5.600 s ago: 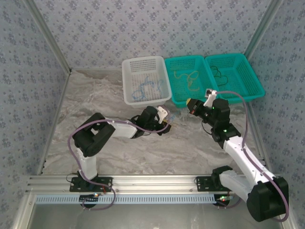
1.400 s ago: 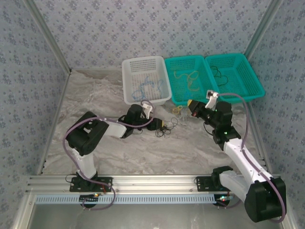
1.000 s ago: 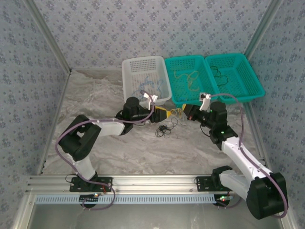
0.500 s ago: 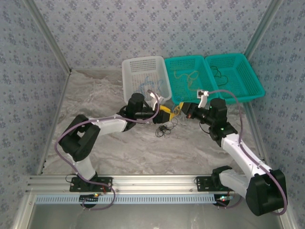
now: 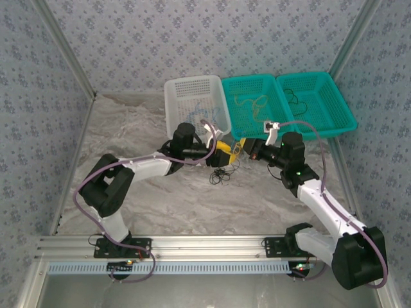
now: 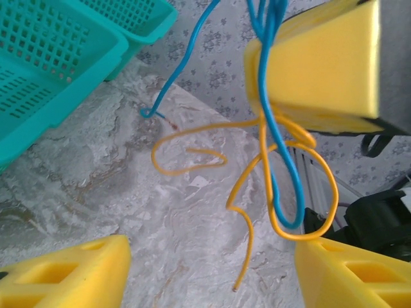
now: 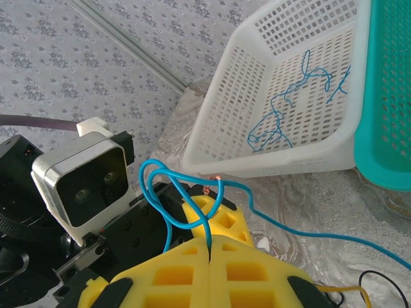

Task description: Untangle the cables

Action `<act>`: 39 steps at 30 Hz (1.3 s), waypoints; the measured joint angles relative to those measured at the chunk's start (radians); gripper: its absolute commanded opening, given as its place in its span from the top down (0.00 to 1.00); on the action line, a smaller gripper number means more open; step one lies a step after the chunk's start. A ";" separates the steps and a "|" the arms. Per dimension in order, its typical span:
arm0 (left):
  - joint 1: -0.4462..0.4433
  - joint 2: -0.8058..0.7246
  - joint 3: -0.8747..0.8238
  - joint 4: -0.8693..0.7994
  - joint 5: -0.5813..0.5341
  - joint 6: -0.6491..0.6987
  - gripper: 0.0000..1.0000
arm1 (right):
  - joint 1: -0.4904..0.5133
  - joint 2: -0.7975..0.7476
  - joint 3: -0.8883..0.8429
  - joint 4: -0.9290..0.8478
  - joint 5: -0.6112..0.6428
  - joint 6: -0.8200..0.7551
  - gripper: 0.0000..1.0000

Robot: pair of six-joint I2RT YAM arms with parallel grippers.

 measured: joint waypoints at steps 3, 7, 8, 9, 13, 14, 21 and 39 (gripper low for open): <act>0.000 0.000 0.000 0.008 0.011 -0.018 0.31 | 0.001 0.000 0.000 0.000 0.002 0.001 1.00; 0.001 0.006 0.004 0.051 0.021 -0.061 0.24 | 0.006 0.002 0.000 0.001 0.002 0.001 1.00; 0.002 0.011 0.009 0.066 0.029 -0.077 0.22 | 0.006 0.002 0.000 0.001 0.002 0.001 1.00; 0.003 0.016 0.012 0.078 0.036 -0.092 0.19 | 0.006 0.003 0.000 0.001 0.003 0.001 1.00; 0.016 0.023 0.013 0.115 0.060 -0.140 0.17 | 0.006 0.003 0.000 0.001 0.008 0.001 1.00; 0.018 0.023 0.013 0.126 0.068 -0.150 0.17 | 0.008 0.003 0.000 0.001 0.009 0.001 1.00; 0.023 0.023 0.013 0.158 0.114 -0.188 0.12 | 0.010 0.003 0.000 0.004 0.018 0.005 1.00; 0.009 0.036 -0.020 0.104 0.064 -0.115 1.00 | -0.013 -0.048 -0.029 0.019 0.145 0.054 1.00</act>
